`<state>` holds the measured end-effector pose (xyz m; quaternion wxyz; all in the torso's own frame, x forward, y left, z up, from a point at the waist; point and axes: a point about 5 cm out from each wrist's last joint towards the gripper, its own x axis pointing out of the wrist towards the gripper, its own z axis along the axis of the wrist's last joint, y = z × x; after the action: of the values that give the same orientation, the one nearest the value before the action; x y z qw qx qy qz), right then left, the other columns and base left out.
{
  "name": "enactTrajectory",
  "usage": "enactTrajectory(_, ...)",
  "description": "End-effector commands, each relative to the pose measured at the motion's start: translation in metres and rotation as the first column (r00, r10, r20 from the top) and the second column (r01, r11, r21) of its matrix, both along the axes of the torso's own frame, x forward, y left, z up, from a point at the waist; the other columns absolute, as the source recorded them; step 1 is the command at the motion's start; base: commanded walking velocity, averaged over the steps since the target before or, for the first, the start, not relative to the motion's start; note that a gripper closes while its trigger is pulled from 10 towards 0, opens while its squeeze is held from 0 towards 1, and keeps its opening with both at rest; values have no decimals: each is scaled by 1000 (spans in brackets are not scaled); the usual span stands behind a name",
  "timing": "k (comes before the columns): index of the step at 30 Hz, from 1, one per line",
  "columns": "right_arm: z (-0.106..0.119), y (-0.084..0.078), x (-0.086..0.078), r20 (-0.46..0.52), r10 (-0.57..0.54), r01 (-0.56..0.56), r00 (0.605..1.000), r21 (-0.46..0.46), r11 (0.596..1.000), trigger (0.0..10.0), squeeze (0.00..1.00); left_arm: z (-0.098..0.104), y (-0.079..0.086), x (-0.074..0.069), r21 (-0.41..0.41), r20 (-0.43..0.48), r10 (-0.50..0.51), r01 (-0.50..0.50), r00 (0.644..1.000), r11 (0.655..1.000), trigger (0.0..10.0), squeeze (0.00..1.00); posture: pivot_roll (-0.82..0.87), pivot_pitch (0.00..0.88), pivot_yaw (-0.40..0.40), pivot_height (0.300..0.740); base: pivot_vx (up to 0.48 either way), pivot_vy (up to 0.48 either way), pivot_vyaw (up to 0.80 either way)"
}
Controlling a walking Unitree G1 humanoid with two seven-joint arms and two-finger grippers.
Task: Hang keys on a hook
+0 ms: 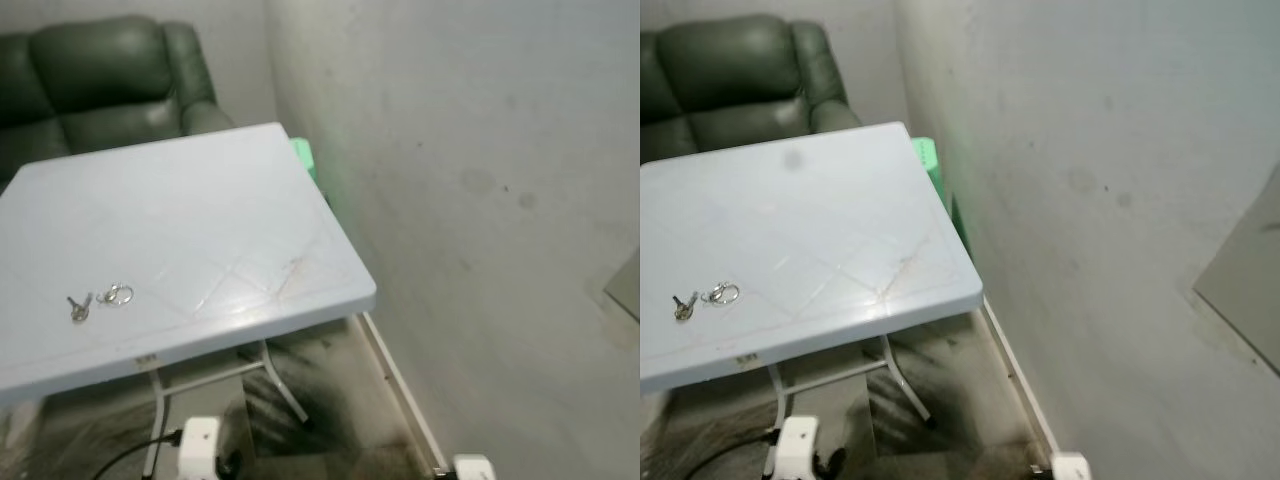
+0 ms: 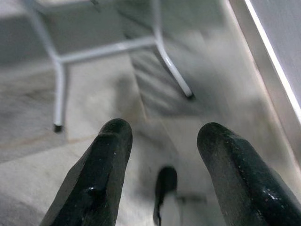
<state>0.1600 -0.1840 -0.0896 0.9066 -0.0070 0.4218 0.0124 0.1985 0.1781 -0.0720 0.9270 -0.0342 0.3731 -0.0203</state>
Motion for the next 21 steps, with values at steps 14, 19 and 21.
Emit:
enactTrajectory(14, -2, -7, -6, -23, -15, 15, 1000, -8, 1000, 10000, 0, -2, -3, -2, -22, -16, 19, -19, 1000, 1000, 10000, 0, 103, 0, 63, 740, 0, 0, 800)
enactTrajectory(19, -1, -9, -5, -17, -40, 40, 999, 4, 999, 10000, 0, -2, -3, -2, -24, -15, 18, -19, 1000, 1000, 10000, 0, 102, 0, 64, 740, 0, 0, 640)
enactTrajectory(21, -1, -9, -5, -16, -47, 48, 999, 9, 999, 10000, 0, -2, -3, -2, -25, -15, 19, -20, 1000, 999, 10000, 0, 102, 0, 64, 740, 0, 0, 0)
